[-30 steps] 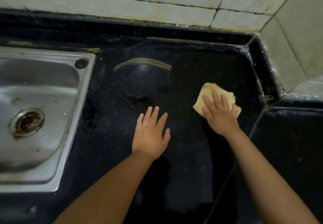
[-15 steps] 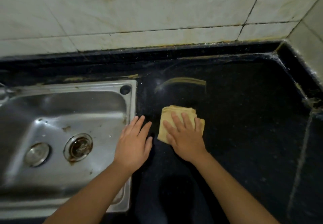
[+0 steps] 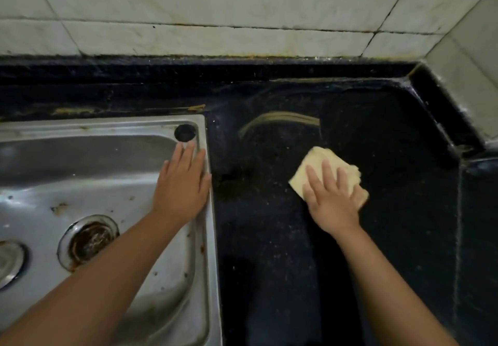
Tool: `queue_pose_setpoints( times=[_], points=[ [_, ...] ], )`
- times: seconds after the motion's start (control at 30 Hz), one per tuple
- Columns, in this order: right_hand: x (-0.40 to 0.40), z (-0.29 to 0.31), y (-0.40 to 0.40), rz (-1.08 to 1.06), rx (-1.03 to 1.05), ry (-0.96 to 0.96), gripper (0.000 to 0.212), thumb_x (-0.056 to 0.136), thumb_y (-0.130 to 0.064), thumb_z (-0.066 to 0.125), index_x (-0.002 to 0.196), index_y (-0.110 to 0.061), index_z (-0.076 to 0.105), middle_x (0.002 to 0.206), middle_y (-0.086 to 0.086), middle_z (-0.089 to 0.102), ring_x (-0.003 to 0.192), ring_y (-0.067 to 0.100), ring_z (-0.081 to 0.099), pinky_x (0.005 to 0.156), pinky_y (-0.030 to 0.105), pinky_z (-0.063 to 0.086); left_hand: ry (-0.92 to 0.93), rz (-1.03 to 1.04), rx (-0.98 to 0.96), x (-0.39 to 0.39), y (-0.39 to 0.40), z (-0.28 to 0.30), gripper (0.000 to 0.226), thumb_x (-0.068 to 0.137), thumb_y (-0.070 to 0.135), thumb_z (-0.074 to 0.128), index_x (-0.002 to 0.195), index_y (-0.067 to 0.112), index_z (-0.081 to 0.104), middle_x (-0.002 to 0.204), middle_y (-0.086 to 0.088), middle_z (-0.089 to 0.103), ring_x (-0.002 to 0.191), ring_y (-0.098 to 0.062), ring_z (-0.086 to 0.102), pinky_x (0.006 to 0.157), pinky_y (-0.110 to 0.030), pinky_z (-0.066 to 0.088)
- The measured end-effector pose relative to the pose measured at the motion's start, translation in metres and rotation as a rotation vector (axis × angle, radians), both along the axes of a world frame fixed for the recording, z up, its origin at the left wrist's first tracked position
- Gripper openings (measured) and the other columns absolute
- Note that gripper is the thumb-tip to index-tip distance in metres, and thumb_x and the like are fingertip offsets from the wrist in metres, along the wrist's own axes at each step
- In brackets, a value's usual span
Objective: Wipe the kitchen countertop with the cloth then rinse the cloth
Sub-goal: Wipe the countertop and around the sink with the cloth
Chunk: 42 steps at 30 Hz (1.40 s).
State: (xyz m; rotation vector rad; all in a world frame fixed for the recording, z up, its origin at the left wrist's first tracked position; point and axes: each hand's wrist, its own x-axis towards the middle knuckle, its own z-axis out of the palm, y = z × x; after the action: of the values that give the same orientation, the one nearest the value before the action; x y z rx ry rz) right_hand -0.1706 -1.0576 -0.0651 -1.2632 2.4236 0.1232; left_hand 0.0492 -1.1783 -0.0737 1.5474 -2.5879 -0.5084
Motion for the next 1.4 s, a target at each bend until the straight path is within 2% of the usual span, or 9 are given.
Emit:
queue_pose_setpoints(
  times=[0.13, 0.3, 0.47, 0.6, 0.8, 1.0, 1.2, 1.33, 1.4],
  points=[
    [0.060, -0.016, -0.061, 0.213, -0.039, -0.051, 0.047, 0.100, -0.040, 0.021, 0.145, -0.041, 0.011, 0.157, -0.006, -0.007, 0.144, 0.024, -0.011, 0.112, 0.052, -0.008, 0.053, 0.012, 0.026, 0.011, -0.009, -0.007, 0.048, 0.098, 0.022, 0.033, 0.144, 0.011, 0.024, 0.155, -0.010, 0.012, 0.143, -0.026, 0.000, 0.114, -0.043, 0.010],
    [0.111, -0.036, -0.019, 0.399, -0.242, 0.046, 0.049, 0.098, -0.043, 0.006, 0.123, -0.043, 0.048, 0.131, -0.004, 0.057, 0.124, 0.027, 0.044, 0.102, 0.047, 0.018, 0.062, 0.019, -0.009, -0.007, -0.040, -0.001, 0.048, 0.098, 0.021, 0.032, 0.143, 0.008, 0.024, 0.154, -0.011, 0.016, 0.142, -0.027, 0.006, 0.114, -0.043, 0.012],
    [0.065, -0.038, 0.081, 0.408, -0.174, 0.101, 0.045, 0.096, -0.049, 0.004, 0.132, -0.043, 0.032, 0.155, -0.014, 0.013, 0.143, 0.018, 0.009, 0.111, 0.041, 0.006, 0.008, 0.029, 0.000, -0.041, -0.056, 0.002, 0.053, 0.099, 0.028, 0.027, 0.146, 0.008, 0.012, 0.155, -0.010, 0.004, 0.143, -0.024, -0.001, 0.114, -0.041, 0.004],
    [-0.017, -0.024, 0.098, 0.062, -0.087, 0.153, 0.055, 0.095, -0.051, 0.008, 0.138, -0.031, 0.038, 0.154, -0.004, 0.017, 0.135, 0.033, 0.033, 0.100, 0.056, 0.031, -0.096, 0.017, 0.048, -0.044, -0.042, -0.012, 0.062, 0.097, 0.040, 0.025, 0.147, 0.009, 0.004, 0.155, -0.011, -0.006, 0.143, -0.023, -0.007, 0.114, -0.041, -0.002],
    [-0.081, -0.006, -0.023, -0.371, -0.036, 0.096, 0.049, 0.100, -0.038, 0.018, 0.147, -0.035, 0.004, 0.157, -0.002, -0.011, 0.144, 0.025, -0.010, 0.114, 0.051, -0.003, -0.136, 0.005, 0.000, -0.047, -0.042, -0.018, 0.068, 0.096, 0.045, 0.022, 0.146, 0.006, -0.002, 0.155, -0.010, -0.011, 0.142, -0.021, -0.011, 0.114, -0.038, -0.005],
    [-0.039, -0.013, -0.148, -0.016, -0.022, -0.013, 0.049, 0.100, -0.039, 0.015, 0.147, -0.037, 0.000, 0.156, -0.003, -0.016, 0.143, 0.025, -0.015, 0.111, 0.055, -0.008, -0.147, -0.001, 0.000, -0.050, -0.045, -0.022, 0.067, 0.096, 0.044, 0.019, 0.145, 0.005, -0.003, 0.154, -0.011, -0.014, 0.142, -0.021, -0.014, 0.114, -0.035, -0.007],
    [0.011, -0.019, -0.117, 0.451, -0.077, -0.041, 0.048, 0.098, -0.045, 0.012, 0.146, -0.041, 0.003, 0.156, -0.008, -0.013, 0.143, 0.021, -0.017, 0.112, 0.046, -0.015, -0.056, 0.011, -0.013, -0.048, -0.050, -0.021, 0.080, 0.080, 0.047, 0.013, 0.144, 0.002, 0.009, 0.155, -0.012, -0.001, 0.143, -0.021, -0.006, 0.113, -0.033, -0.006],
    [-0.039, -0.021, -0.019, 0.571, -0.037, 0.063, 0.055, 0.096, -0.051, 0.001, 0.137, -0.035, 0.035, 0.143, -0.005, 0.041, 0.133, 0.028, 0.030, 0.107, 0.045, 0.028, -0.040, -0.023, -0.024, -0.050, -0.046, -0.024, 0.094, 0.071, 0.058, -0.004, 0.144, 0.001, 0.010, 0.154, -0.013, 0.000, 0.138, -0.014, -0.012, 0.110, -0.031, -0.008],
    [-0.089, -0.012, -0.008, 0.418, 0.028, 0.111, 0.070, 0.090, -0.060, -0.009, 0.144, -0.029, 0.023, 0.149, -0.002, 0.023, 0.137, 0.031, 0.029, 0.102, 0.054, 0.033, -0.037, -0.020, -0.020, -0.051, -0.044, -0.027, 0.097, 0.067, 0.058, -0.007, 0.144, 0.001, 0.009, 0.154, -0.013, -0.001, 0.131, -0.009, -0.017, 0.108, -0.029, -0.010]
  ],
)
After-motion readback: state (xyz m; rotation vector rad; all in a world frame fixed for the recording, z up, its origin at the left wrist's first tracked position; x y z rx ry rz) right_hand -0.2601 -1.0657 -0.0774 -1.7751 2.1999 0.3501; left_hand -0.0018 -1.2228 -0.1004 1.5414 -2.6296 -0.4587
